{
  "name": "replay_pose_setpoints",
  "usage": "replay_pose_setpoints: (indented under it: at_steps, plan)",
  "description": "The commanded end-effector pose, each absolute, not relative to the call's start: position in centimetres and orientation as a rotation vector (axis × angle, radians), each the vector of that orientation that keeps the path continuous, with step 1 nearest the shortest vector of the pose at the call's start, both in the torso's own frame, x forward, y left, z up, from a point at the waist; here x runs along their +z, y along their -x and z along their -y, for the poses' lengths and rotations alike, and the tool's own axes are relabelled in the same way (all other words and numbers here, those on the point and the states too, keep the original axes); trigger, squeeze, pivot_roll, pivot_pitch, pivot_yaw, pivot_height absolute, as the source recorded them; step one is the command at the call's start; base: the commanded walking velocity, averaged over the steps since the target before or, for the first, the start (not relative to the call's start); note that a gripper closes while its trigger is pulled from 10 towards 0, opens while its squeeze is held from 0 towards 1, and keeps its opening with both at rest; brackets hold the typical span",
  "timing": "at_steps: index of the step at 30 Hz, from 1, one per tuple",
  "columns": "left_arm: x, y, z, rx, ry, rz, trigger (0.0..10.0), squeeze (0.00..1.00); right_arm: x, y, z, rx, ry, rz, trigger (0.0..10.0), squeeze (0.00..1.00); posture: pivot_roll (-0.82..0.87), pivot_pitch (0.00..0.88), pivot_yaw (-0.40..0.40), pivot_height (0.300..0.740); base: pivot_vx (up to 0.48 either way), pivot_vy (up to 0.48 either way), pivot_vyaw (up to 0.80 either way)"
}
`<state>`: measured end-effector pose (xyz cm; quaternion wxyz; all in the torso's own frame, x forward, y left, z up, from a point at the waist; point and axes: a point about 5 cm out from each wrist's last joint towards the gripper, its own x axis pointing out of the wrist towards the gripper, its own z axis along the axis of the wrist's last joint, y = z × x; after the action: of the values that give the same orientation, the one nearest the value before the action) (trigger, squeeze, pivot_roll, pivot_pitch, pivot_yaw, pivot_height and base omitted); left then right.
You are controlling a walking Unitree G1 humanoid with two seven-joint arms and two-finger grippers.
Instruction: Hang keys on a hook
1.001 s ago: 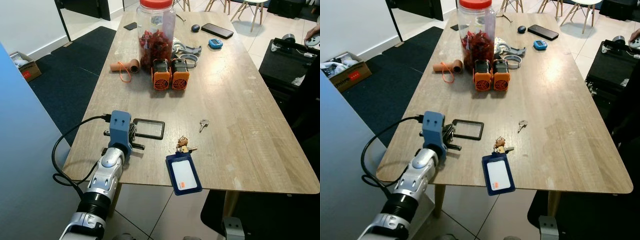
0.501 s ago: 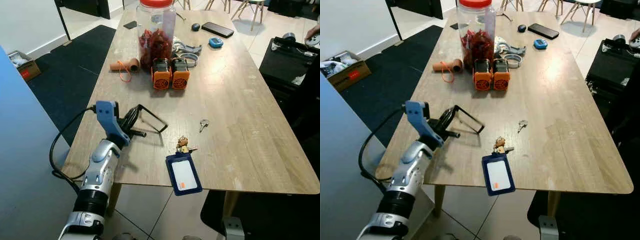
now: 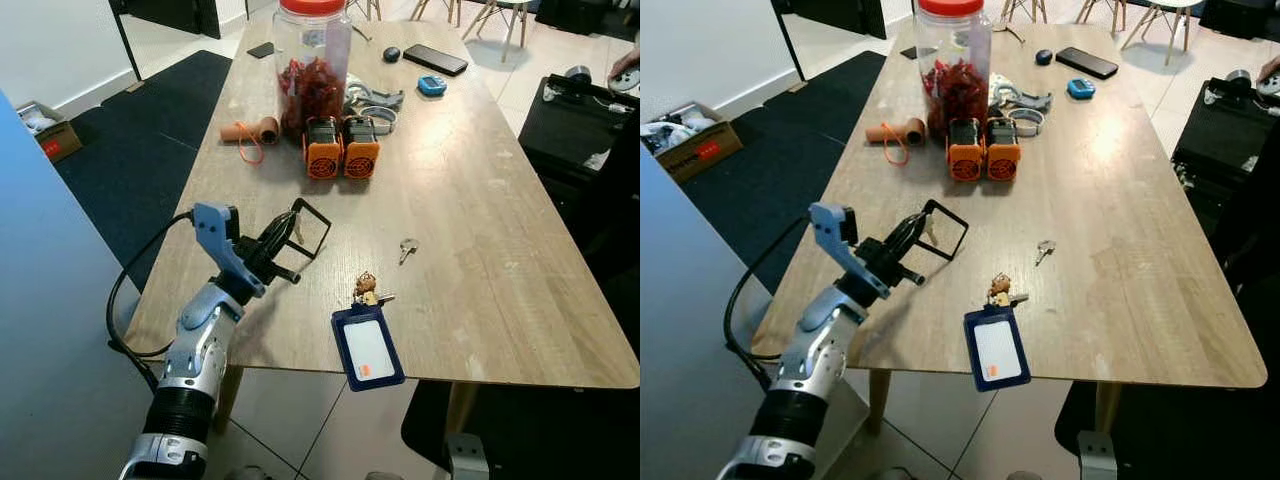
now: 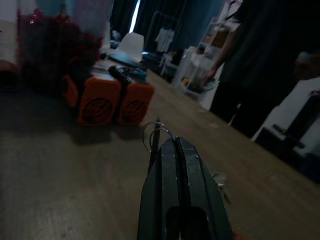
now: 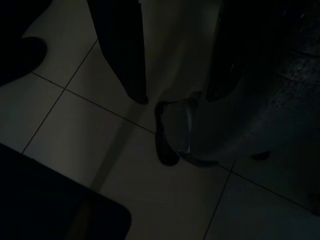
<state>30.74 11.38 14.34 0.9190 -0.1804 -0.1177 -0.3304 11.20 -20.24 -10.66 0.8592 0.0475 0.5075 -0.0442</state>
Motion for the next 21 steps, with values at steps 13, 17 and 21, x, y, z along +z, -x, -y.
replay_pose_setpoints:
  at_steps: [13,17,21]
  plan:
    - [14.3,-27.8,-13.4,-1.098,0.53,0.092,0.0,0.0,-10.7,-11.2,19.7,-0.087,-0.117,-1.064,10.0,0.0,0.05,0.067,0.016,0.74,0.0,0.0,0.0]
    - [14.0,-28.0,-13.9,-1.051,0.46,0.098,0.0,0.0,-10.7,-11.2,19.7,-0.087,-0.118,-1.063,10.0,0.0,0.05,0.067,0.019,0.74,0.0,0.0,0.0]
    - [14.0,-28.3,-14.5,-0.974,0.426,0.13,0.0,0.0,-10.7,-11.2,19.7,-0.088,-0.119,-1.062,10.0,0.0,0.05,0.065,0.021,0.74,0.0,0.0,0.0]
